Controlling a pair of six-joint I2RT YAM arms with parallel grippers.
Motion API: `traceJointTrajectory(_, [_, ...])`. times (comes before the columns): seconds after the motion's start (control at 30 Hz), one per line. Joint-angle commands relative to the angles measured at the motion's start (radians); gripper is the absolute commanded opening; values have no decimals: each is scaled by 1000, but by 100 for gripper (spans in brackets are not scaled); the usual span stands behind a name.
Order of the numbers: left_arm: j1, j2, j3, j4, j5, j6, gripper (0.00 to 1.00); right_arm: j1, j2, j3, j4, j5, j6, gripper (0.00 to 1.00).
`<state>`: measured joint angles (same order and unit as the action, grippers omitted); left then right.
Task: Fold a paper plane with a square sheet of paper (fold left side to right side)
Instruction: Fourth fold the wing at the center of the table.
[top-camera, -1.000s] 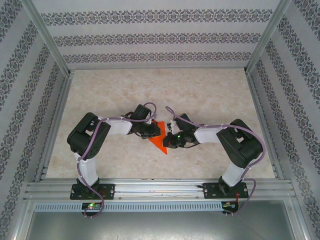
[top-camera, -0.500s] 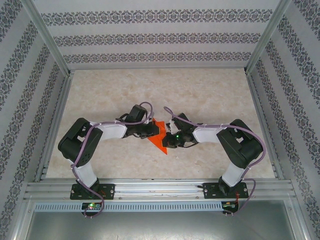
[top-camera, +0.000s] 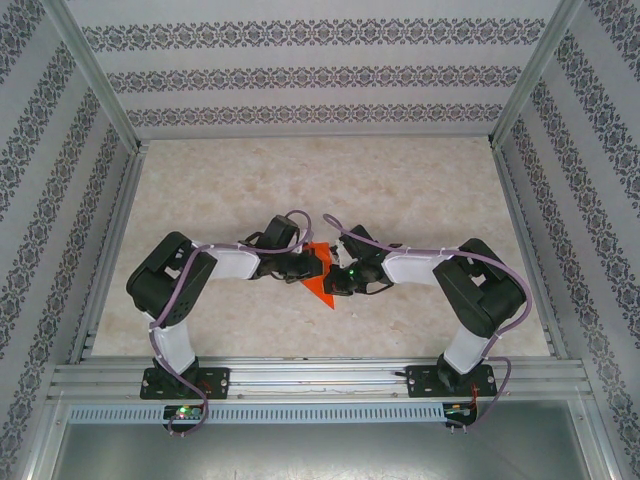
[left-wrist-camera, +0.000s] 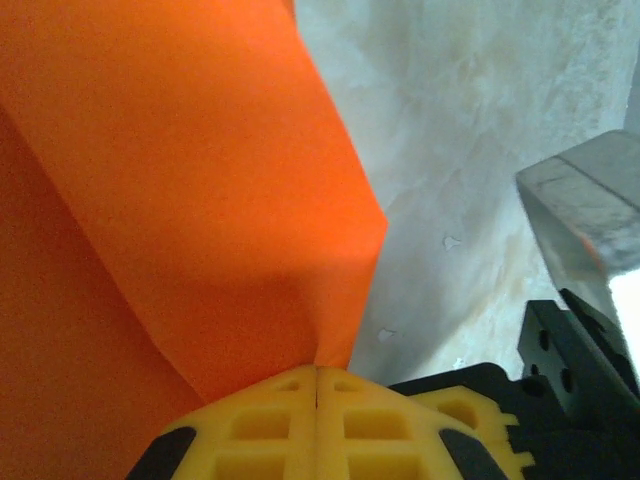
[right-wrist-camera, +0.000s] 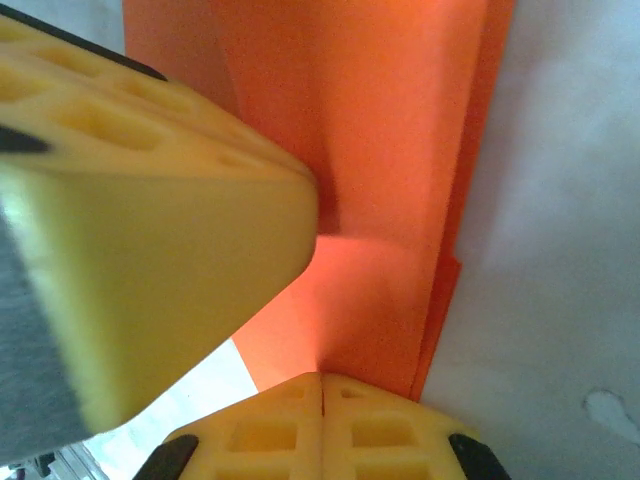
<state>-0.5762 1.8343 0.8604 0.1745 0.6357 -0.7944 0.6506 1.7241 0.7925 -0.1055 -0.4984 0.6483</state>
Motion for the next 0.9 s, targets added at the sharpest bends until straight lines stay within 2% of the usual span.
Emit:
traceJointTrajectory(0.0, [-12, 19, -6, 51, 6, -6, 3, 10, 84, -47, -177, 189, -22, 0])
traceJointTrajectory(0.4, [5, 68, -3, -26, -93, 16, 2, 11, 95, -44, -188, 179, -29, 0])
traceJointTrajectory(0.6, [35, 79, -13, -18, -99, 11, 2, 11, 98, -41, -210, 184, -41, 0])
traceJointTrajectory(0.87, [96, 104, 39, -78, -105, 70, 1, 11, 115, -35, -228, 181, -55, 0])
